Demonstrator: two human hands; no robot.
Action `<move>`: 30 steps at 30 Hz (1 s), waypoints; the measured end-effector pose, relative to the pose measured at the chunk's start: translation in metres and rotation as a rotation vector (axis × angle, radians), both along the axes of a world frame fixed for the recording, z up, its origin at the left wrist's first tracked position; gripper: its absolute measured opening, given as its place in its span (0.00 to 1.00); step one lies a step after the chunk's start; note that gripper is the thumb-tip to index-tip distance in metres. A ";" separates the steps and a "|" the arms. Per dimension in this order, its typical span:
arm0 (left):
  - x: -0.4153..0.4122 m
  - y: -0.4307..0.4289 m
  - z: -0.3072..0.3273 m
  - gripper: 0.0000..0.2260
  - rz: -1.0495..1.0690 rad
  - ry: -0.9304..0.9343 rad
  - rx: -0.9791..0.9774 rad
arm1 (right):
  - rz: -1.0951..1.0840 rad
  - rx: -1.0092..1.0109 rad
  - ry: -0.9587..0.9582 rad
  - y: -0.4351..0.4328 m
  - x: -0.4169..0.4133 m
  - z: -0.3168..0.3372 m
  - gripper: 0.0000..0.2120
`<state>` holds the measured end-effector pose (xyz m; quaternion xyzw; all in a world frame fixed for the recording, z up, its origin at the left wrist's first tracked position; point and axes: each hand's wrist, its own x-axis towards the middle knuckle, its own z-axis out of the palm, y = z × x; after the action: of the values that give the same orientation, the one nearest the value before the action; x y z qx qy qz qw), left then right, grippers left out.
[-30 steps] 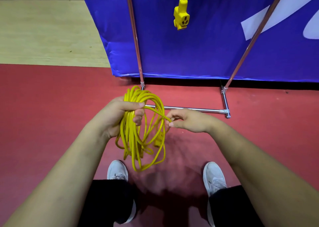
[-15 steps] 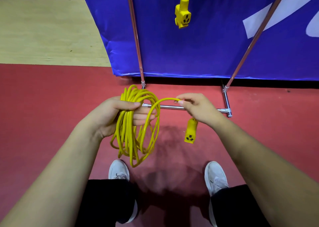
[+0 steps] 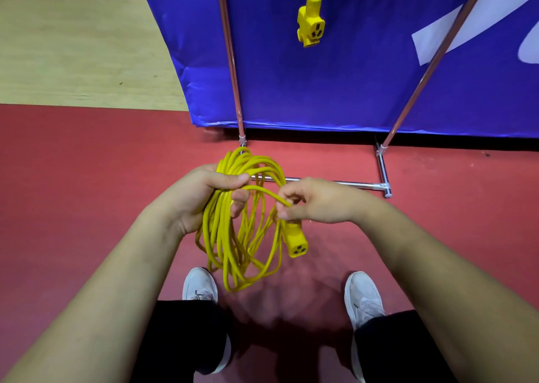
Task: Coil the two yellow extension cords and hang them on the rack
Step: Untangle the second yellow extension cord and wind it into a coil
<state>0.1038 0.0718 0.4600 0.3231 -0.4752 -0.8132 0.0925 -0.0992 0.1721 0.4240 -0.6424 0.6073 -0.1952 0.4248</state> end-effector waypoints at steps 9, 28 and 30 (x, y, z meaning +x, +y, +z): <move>-0.001 -0.008 -0.006 0.04 -0.017 -0.061 -0.012 | -0.232 -0.046 -0.207 0.005 -0.016 -0.001 0.08; -0.011 0.018 -0.008 0.07 -0.597 -0.435 -0.694 | -0.017 -0.269 0.500 0.007 0.034 0.017 0.16; -0.009 0.017 -0.010 0.05 -0.564 -0.444 -0.761 | -0.042 -0.254 0.464 0.007 0.034 0.016 0.14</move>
<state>0.0950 0.0892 0.4503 0.2909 -0.8137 -0.4882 -0.1222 -0.0653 0.1795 0.4401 -0.7054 0.6722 -0.1262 0.1861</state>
